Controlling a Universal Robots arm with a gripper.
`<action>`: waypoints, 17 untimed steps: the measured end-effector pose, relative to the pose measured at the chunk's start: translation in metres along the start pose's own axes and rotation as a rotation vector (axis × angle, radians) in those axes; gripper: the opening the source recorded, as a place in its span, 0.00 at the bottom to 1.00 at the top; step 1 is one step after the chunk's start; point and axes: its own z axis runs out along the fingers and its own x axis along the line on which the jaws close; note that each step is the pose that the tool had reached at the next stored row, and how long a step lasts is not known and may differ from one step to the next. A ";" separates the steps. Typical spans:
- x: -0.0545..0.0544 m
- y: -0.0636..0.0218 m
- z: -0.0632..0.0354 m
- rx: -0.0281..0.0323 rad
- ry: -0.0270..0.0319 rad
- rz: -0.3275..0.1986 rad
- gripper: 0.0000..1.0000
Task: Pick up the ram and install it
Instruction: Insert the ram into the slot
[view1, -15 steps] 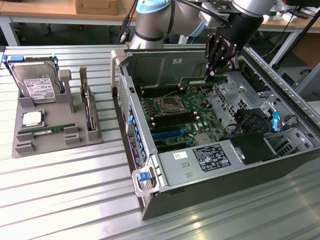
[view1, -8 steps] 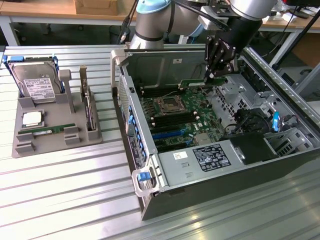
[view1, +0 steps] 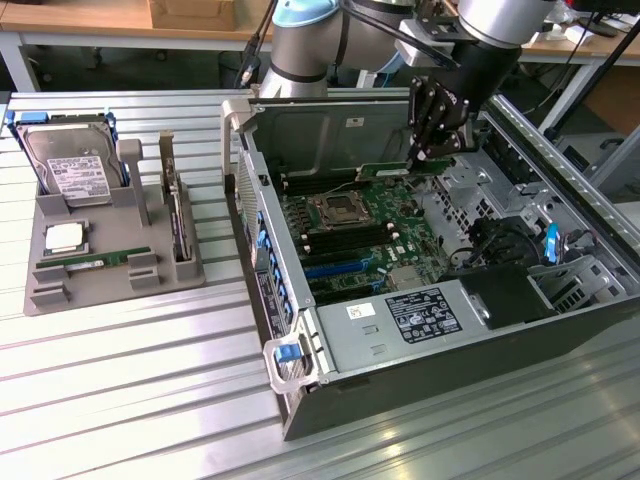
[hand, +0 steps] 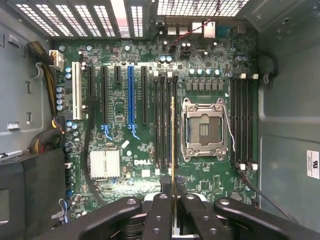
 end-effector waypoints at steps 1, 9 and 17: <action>0.000 0.0000 0.0009 0.0000 0.0001 0.000 0.13; 0.002 -0.0003 0.0069 0.0000 0.0001 0.000 0.13; 0.004 -0.0006 0.0129 0.0000 0.0000 0.000 0.13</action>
